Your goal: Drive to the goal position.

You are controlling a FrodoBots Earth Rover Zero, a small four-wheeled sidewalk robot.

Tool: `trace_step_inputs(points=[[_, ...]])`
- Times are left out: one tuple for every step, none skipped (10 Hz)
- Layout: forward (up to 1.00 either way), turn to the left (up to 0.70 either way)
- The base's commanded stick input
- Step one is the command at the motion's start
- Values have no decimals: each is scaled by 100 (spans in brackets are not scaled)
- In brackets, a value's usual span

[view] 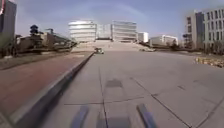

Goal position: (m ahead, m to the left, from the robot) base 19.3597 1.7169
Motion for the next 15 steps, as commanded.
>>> trace_step_inputs(points=[[70, 0], [70, 0], [70, 0], [70, 0], [70, 0], [70, 0], [70, 0], [70, 0], [70, 0], [70, 0], [70, 0], [70, 0], [70, 0], [70, 0], [70, 0]])
